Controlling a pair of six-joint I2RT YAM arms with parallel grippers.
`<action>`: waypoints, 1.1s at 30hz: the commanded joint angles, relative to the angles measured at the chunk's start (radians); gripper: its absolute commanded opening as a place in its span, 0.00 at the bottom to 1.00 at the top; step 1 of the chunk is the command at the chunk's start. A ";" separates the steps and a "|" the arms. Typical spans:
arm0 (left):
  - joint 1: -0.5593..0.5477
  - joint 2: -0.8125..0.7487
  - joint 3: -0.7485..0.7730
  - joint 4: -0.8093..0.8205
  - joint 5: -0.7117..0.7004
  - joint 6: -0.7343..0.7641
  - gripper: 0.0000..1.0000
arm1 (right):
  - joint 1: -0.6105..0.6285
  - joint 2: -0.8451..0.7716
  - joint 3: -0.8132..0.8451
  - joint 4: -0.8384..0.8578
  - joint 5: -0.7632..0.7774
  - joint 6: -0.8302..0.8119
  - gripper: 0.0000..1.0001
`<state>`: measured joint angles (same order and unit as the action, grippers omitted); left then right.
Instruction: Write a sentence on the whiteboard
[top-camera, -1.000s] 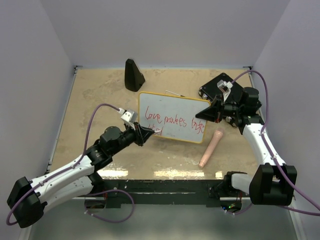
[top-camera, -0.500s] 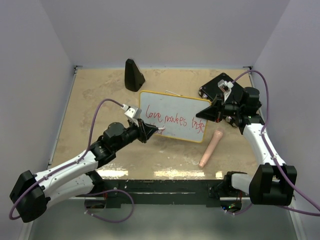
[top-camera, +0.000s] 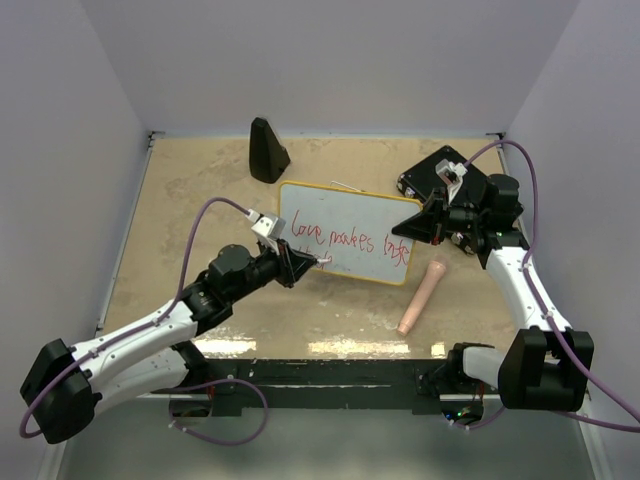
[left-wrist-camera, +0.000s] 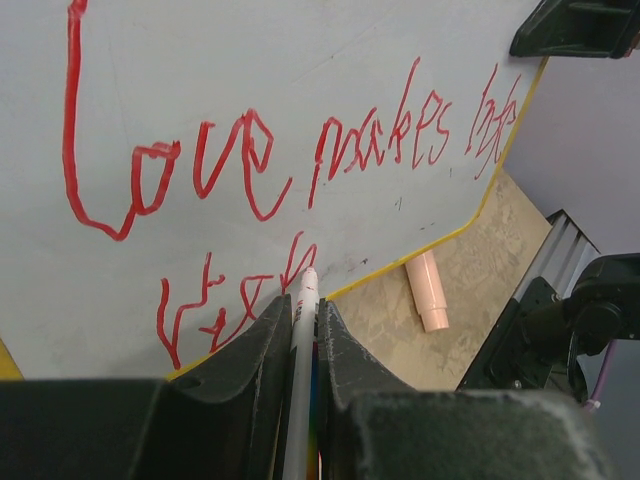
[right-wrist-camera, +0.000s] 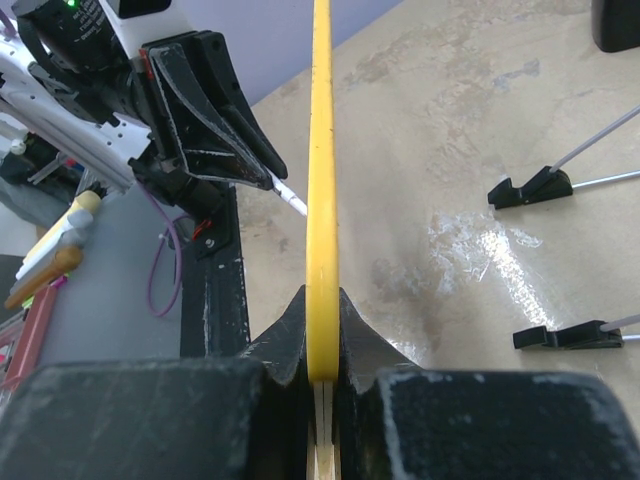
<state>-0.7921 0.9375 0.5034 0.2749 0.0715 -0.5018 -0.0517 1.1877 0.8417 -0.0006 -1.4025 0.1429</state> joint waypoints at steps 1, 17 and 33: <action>0.008 -0.016 -0.031 -0.008 0.011 -0.024 0.00 | 0.001 -0.039 0.003 0.048 -0.075 0.030 0.00; 0.007 0.087 0.046 0.122 0.074 -0.035 0.00 | 0.001 -0.049 0.000 0.051 -0.073 0.035 0.00; 0.013 -0.241 0.198 -0.115 0.088 0.094 0.00 | -0.013 -0.016 0.078 -0.145 -0.030 -0.171 0.00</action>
<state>-0.7910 0.7784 0.6514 0.2760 0.2119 -0.4999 -0.0601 1.1843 0.8398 -0.0193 -1.4136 0.1181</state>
